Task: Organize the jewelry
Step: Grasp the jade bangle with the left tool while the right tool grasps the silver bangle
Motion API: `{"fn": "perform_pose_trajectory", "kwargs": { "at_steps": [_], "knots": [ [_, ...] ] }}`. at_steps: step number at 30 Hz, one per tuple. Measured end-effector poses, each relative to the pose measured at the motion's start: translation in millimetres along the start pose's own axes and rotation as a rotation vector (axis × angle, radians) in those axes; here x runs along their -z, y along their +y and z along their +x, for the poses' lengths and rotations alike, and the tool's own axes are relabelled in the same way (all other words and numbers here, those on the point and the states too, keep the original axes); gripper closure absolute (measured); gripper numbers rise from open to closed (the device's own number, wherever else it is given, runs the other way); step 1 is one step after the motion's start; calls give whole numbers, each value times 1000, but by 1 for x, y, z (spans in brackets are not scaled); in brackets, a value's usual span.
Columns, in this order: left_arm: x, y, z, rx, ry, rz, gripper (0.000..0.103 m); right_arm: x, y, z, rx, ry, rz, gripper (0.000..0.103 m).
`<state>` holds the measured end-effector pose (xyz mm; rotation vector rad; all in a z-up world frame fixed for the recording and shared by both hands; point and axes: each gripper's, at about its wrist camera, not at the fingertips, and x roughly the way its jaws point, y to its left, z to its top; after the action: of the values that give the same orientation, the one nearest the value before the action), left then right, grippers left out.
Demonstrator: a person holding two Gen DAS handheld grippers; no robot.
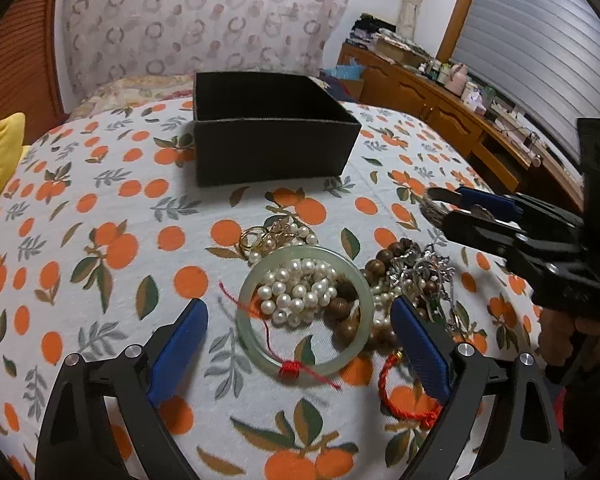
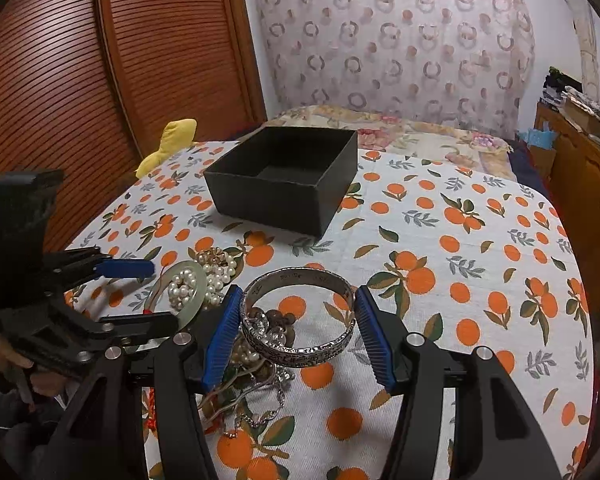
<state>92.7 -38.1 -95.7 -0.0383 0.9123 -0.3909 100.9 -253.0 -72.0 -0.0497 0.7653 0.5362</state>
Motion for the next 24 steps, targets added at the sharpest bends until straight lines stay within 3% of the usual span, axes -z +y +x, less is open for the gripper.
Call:
{"fn": "perform_pose_trajectory", "kwargs": {
  "at_steps": [4, 8, 16, 24],
  "knots": [
    [-3, -1, 8, -8, 12, 6, 14, 2, 1, -1, -2, -2, 2, 43],
    [-5, -3, 8, -17, 7, 23, 34, 4, 2, 0, 2, -2, 4, 43],
    [-8, 4, -11, -14, -61, -2, 34, -1, 0, -4, -3, -18, 4, 43],
    [-39, 14, -26, -26, -136, -10, 34, -24, -6, 0, -7, -43, -16, 43]
  ]
}}
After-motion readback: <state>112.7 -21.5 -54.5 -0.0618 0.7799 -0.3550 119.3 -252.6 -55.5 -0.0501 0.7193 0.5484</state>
